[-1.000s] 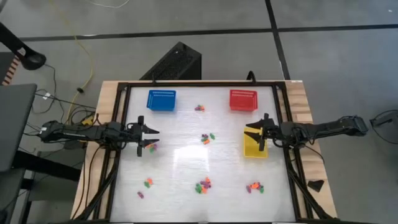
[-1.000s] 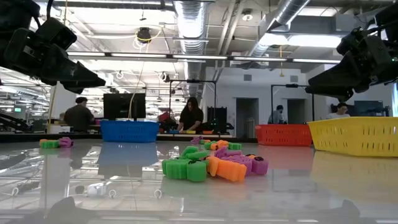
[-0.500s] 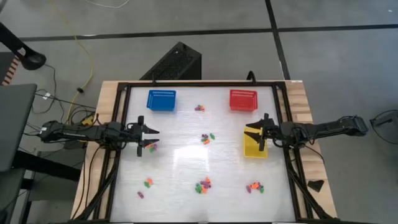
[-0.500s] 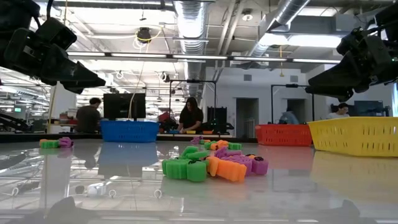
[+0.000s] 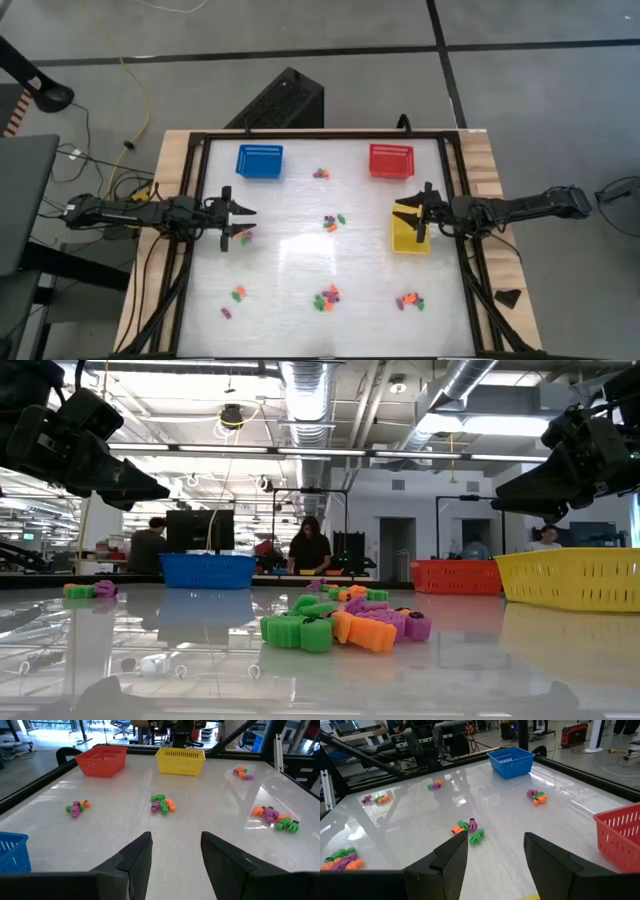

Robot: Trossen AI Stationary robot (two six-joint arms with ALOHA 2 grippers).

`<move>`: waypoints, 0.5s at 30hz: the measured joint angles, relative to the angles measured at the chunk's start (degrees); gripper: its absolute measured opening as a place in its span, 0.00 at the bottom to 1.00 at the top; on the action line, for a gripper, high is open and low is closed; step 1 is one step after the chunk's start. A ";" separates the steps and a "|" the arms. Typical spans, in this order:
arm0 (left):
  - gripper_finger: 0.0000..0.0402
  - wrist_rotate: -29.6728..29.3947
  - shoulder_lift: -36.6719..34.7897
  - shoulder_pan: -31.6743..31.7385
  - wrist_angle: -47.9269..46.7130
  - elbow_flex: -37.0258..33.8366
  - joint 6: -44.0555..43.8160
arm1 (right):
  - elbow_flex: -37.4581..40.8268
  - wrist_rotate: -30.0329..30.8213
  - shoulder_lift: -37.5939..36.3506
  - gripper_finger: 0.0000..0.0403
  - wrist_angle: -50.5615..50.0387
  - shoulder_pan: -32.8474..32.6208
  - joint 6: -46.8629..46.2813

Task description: Sort Halloween decoration

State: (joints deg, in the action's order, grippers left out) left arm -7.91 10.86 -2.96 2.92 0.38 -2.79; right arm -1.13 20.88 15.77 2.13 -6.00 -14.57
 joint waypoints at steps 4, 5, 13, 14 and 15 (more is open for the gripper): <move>0.40 0.01 0.00 0.00 -0.01 0.00 0.00 | 0.00 -0.01 0.01 0.56 0.00 -0.02 -0.01; 0.40 0.01 0.00 -0.02 0.00 0.00 -0.01 | 0.00 0.00 0.02 0.56 0.00 0.00 0.00; 0.40 0.01 0.00 0.00 -0.02 0.00 -0.02 | 0.00 -0.02 0.00 0.56 0.00 -0.02 0.04; 0.40 0.00 0.01 -0.01 0.00 0.02 0.00 | 0.00 0.00 0.00 0.56 0.00 -0.01 0.79; 0.40 -0.02 -0.01 0.00 0.04 0.00 0.16 | 0.00 0.00 0.02 0.56 0.00 0.00 2.51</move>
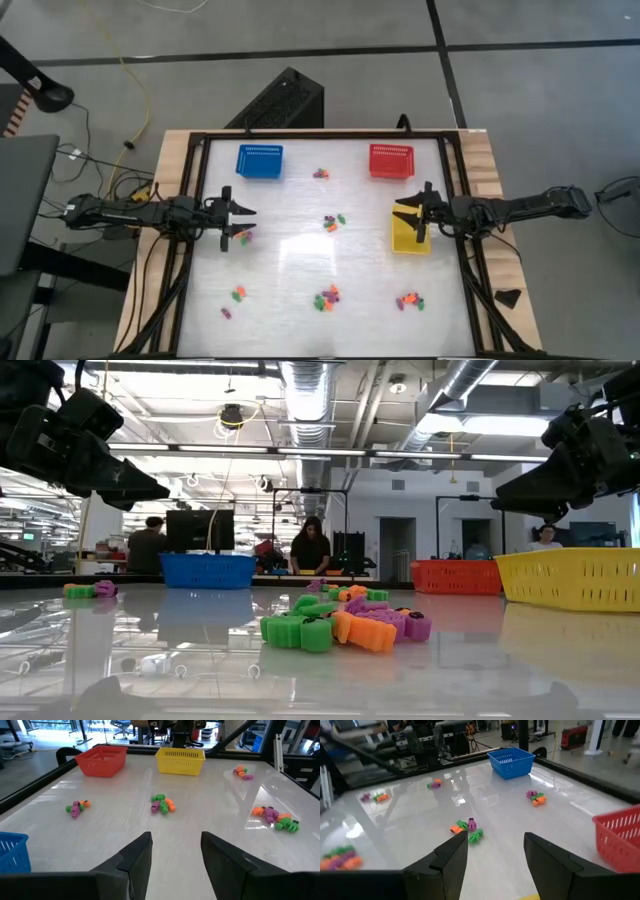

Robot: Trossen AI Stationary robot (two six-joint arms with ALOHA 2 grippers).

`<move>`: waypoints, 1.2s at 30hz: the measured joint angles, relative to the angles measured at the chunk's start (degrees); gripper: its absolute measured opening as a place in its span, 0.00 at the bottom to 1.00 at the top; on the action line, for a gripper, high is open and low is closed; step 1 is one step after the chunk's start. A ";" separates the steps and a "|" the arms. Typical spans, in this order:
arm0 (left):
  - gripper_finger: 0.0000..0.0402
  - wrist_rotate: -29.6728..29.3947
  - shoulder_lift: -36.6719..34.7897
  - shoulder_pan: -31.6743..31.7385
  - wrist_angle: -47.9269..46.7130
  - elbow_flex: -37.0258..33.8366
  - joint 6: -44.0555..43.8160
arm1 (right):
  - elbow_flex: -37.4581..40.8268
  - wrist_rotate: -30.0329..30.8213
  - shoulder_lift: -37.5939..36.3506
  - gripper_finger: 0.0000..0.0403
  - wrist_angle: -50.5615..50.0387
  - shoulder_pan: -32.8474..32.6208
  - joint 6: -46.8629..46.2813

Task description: Sort Halloween decoration

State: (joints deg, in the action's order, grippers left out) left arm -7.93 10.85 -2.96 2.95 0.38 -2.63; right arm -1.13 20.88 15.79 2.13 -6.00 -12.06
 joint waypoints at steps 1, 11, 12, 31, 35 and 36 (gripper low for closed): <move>0.40 -0.06 0.02 0.00 0.29 0.02 0.97 | 0.00 0.01 -0.02 0.56 0.00 0.03 2.41; 0.40 -4.03 0.02 -0.02 8.44 0.00 -10.10 | 0.20 1.60 -0.02 0.56 2.22 0.20 15.14; 0.40 -6.67 0.00 0.00 10.35 0.00 -10.17 | 0.30 1.62 0.00 0.56 3.54 0.37 14.92; 0.40 1.02 10.14 0.01 22.34 5.17 0.96 | -12.02 -11.15 16.05 0.56 26.56 8.88 4.05; 0.40 -0.39 15.08 0.04 16.56 9.37 6.17 | -22.58 -11.59 27.30 0.56 20.71 3.89 3.44; 0.40 -0.42 15.74 0.04 15.16 10.20 7.72 | -25.42 -11.77 29.75 0.56 17.70 2.23 2.46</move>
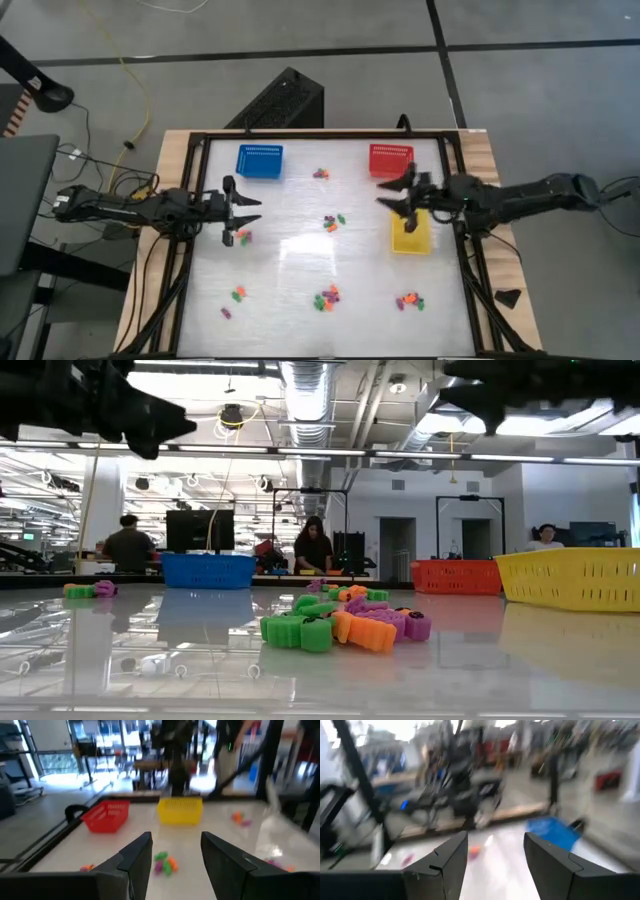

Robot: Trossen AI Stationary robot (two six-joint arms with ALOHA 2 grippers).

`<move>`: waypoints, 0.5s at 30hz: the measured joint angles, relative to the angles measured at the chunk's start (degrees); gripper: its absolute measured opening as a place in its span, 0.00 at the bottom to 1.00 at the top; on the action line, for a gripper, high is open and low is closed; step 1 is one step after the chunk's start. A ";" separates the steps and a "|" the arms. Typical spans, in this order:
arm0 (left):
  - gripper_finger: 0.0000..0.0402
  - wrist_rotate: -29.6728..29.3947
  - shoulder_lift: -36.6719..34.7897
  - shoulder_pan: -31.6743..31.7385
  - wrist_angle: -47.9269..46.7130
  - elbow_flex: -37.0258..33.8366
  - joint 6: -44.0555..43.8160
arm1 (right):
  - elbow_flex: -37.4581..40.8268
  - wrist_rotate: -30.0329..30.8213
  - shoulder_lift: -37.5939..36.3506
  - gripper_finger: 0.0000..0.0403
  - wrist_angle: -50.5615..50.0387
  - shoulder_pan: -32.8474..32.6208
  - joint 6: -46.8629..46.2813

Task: Sort Halloween decoration
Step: Put the purple skeleton toy into the red bin

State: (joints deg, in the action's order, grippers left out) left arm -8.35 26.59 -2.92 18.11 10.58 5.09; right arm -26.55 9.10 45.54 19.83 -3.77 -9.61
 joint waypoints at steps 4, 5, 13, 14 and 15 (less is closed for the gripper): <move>0.40 -1.01 1.25 0.00 -3.84 1.32 1.96 | -12.25 -0.01 9.33 0.55 -15.26 -7.23 -4.56; 0.40 -1.27 1.26 0.00 -5.16 1.32 2.08 | -15.46 0.59 11.65 0.56 -18.65 -9.06 -6.24; 0.40 -2.18 1.51 0.00 -8.30 1.34 1.15 | -39.51 4.93 32.40 0.55 -45.78 -21.09 -25.69; 0.40 -2.17 1.48 0.00 -8.30 1.34 1.16 | -42.37 4.95 34.63 0.55 -48.52 -21.84 -27.99; 0.40 -2.17 1.51 0.00 -8.40 1.34 1.41 | -45.08 4.94 37.03 0.55 -50.92 -22.53 -29.78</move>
State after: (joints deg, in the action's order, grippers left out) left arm -10.52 28.10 -2.92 9.72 11.92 6.50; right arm -71.62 14.04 82.57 -31.08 -26.30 -39.38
